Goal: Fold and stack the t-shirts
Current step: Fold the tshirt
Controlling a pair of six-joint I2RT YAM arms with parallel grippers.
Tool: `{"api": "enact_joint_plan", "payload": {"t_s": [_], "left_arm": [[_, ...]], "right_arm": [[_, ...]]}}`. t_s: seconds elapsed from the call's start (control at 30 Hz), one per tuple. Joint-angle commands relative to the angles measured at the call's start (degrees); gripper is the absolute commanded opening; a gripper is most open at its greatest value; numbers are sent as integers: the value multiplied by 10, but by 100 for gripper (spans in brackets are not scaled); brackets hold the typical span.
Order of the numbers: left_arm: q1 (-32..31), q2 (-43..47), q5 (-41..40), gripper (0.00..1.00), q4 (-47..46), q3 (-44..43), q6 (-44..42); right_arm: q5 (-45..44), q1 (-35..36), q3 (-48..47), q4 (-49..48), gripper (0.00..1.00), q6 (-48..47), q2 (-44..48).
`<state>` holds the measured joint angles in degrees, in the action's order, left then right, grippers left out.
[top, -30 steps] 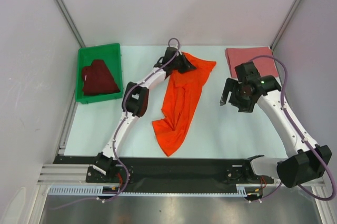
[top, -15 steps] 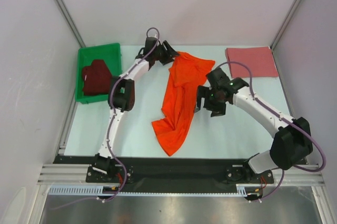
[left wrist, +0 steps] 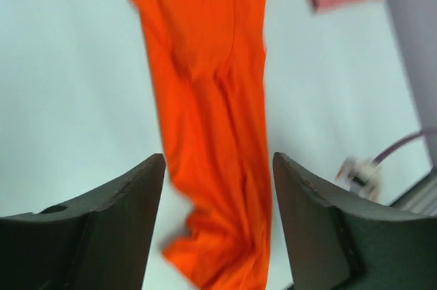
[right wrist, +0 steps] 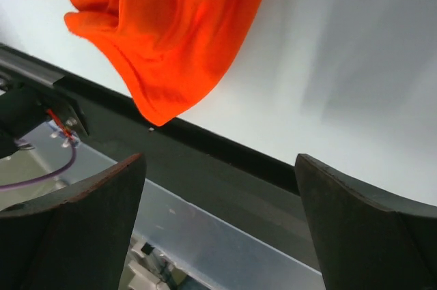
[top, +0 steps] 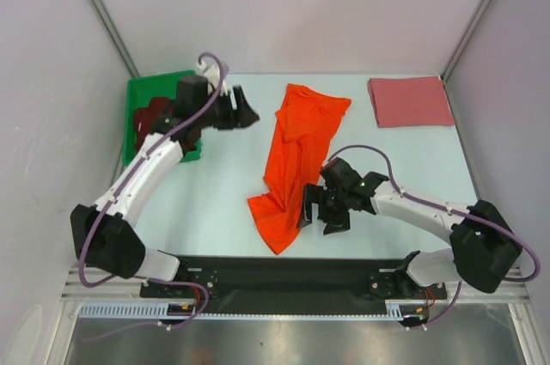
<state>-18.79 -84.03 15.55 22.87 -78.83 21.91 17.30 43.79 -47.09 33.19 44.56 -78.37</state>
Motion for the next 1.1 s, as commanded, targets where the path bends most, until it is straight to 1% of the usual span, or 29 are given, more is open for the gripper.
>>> {"api": "enact_joint_plan", "payload": {"t_s": [0.0,0.03,0.07,0.13,0.17,0.2,0.4,0.47,0.5,0.57,0.6,0.63,0.67,0.7,0.77,0.8,0.83,0.87,0.9,0.93,0.97,1.0,1.07], "left_arm": [[-5,18,69,69,11,138,-28],[-10,31,63,67,10,182,-30],[-27,47,55,69,1,204,-33],[-48,83,28,71,-5,245,-43],[-65,87,15,73,4,249,-44],[-70,88,8,73,19,255,-46],[-74,55,-34,73,64,287,-54],[-73,52,-33,73,60,293,-60],[-74,52,-33,73,54,296,-64],[-74,48,-26,72,33,304,-66],[-74,41,-22,70,32,303,-69],[-74,34,-20,68,32,297,-72],[-74,22,-17,64,36,294,-72],[-74,20,-15,62,34,294,-73],[-73,20,-19,59,22,306,-70],[-73,20,-18,59,22,307,-68],[-74,21,-16,59,21,312,-67],[-74,22,-14,58,18,315,-65],[-74,25,-22,58,18,318,-59],[-74,26,-25,57,19,324,-55],[-74,31,-32,55,24,327,-49],[-74,37,-37,54,25,330,-36],[-73,59,-45,54,32,337,-29]], "right_arm": [[40,12,52,-116,99,110,41],[49,17,77,-158,100,131,43],[48,23,84,-174,100,157,46],[31,46,91,-195,100,173,50],[25,53,89,-194,100,177,49],[20,62,89,-194,100,185,50],[-10,97,108,-211,100,207,66],[-14,105,125,-243,100,240,73],[-17,109,150,-261,100,256,76],[-36,121,173,-314,100,309,80],[-43,125,193,-326,97,329,81],[-64,132,200,-372,94,366,81],[-80,150,199,-378,89,379,79],[-95,160,197,-378,84,388,71],[-133,189,181,-385,81,409,60],[-146,199,176,-383,77,420,53],[-168,208,173,-387,75,431,41],[-172,214,173,-396,74,453,34],[-172,230,173,-400,68,463,29],[-200,238,172,-394,64,474,21],[-211,249,174,-392,63,488,20],[-220,259,176,-392,61,511,19],[-259,291,175,-370,61,531,23]]}}
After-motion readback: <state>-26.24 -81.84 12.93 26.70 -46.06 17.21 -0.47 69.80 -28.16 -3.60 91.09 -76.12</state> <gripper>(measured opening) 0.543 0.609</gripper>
